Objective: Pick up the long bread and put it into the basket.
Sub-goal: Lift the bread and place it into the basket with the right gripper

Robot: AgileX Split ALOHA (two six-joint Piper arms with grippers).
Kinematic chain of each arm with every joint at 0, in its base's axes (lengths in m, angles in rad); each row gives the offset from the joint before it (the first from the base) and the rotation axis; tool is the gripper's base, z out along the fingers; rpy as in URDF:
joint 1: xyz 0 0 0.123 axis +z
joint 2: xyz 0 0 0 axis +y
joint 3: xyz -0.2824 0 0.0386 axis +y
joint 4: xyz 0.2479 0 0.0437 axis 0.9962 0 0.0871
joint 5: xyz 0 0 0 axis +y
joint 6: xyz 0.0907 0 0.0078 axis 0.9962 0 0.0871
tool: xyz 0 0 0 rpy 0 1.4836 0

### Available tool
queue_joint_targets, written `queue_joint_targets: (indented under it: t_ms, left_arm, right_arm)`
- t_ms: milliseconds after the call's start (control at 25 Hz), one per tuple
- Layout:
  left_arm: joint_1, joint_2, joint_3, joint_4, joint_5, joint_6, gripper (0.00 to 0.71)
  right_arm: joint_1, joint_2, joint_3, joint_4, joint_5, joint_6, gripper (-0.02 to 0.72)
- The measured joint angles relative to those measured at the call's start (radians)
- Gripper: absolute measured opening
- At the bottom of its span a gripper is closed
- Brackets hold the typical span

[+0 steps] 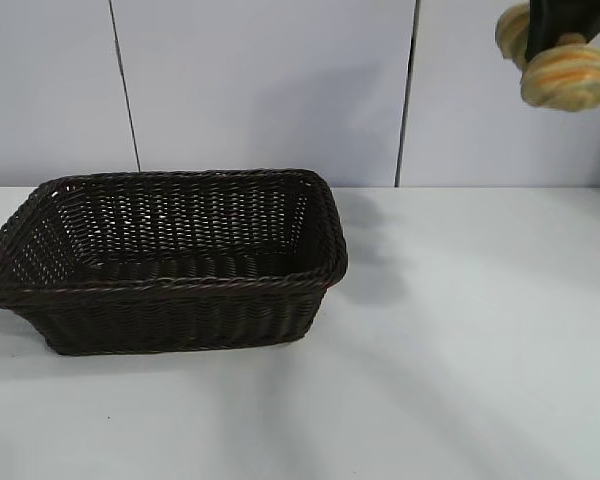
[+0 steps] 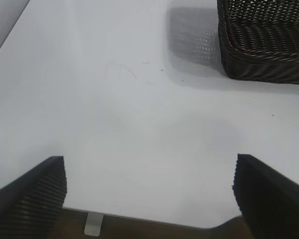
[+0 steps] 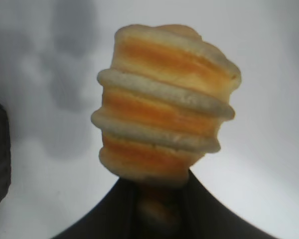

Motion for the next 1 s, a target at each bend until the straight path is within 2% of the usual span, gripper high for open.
queue_joint_targets:
  t_ms: [480, 600, 760, 1000]
  left_arm:
    - [0.000, 0.000, 0.000, 0.000, 0.000, 0.000, 0.657]
    - [0.000, 0.000, 0.000, 0.000, 0.000, 0.000, 0.657]
    - [0.000, 0.000, 0.000, 0.000, 0.000, 0.000, 0.657]
    - [0.000, 0.000, 0.000, 0.000, 0.000, 0.000, 0.657]
  right_arm:
    - [0.437, 0.114, -0.044, 0.043, -0.182, -0.002, 0.115]
    - [0.481, 0.160, -0.075, 0.035, -0.190, 0.000, 0.115]
    - [0.484, 0.213, -0.088, 0.009, -0.222, 0.004, 0.115]
    - [0.484, 0.306, -0.089, -0.023, -0.318, 0.004, 0.115]
